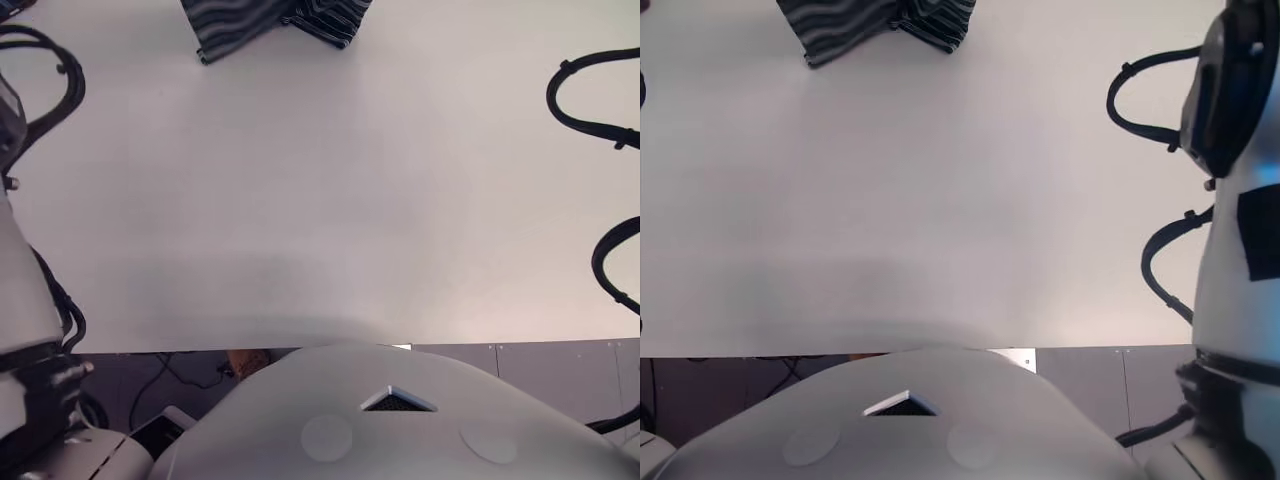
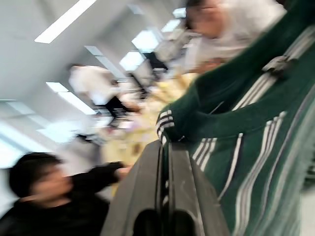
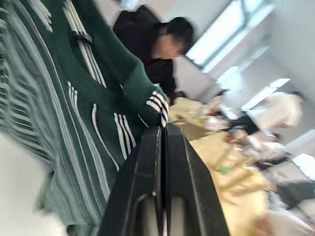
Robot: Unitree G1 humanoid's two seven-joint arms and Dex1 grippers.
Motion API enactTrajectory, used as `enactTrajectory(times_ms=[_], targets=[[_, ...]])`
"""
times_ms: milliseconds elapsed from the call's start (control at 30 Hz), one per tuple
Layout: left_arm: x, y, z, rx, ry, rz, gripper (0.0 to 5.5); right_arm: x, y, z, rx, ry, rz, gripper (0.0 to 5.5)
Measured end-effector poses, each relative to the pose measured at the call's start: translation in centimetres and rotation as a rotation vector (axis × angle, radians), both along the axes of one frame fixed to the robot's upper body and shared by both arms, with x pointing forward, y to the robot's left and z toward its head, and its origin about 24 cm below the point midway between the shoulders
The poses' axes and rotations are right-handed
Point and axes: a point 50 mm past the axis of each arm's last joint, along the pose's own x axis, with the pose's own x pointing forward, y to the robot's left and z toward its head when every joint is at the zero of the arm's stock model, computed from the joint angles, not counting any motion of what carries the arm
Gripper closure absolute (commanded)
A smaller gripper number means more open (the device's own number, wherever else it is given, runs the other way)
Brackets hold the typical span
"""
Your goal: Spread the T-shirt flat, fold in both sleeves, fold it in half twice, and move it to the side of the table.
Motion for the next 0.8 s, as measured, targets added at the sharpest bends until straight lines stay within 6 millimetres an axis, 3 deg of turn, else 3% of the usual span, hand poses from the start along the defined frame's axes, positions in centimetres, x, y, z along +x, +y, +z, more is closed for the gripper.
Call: enactTrajectory(times_ms=[167,267,400,467,567,667,800], targets=[[-3.8,3.6,-5.6,-0.111,0.253,-0.149,5.50,-1.7,-2.6,-3.2,-0.103,0.176,0.199,5.48],[-6.3,3.9,-9.1,-0.147,0.384,-0.210,5.50,-3.1,-4.3,-5.6,-0.094,0.272,0.265,5.48],[-10.4,1.3,-14.3,-0.128,0.573,-0.350,5.50,-6.5,-5.5,-10.9,-0.117,0.485,0.385,5.48],[-13.0,-0.5,-16.5,-0.111,0.666,-0.421,5.50,-8.7,-5.4,-14.4,-0.159,0.620,0.452,5.48],[-18.2,-3.8,-19.9,-0.040,0.818,-0.509,4.95,-13.0,-4.0,-19.6,-0.209,0.807,0.571,5.50],[-23.9,-5.9,-21.9,0.081,0.960,-0.542,4.43,-16.7,-2.9,-22.0,-0.293,0.911,0.611,5.26],[-26.2,-5.7,-22.1,0.142,1.039,-0.546,4.39,-18.8,-2.4,-22.4,-0.299,0.976,0.628,4.70]])
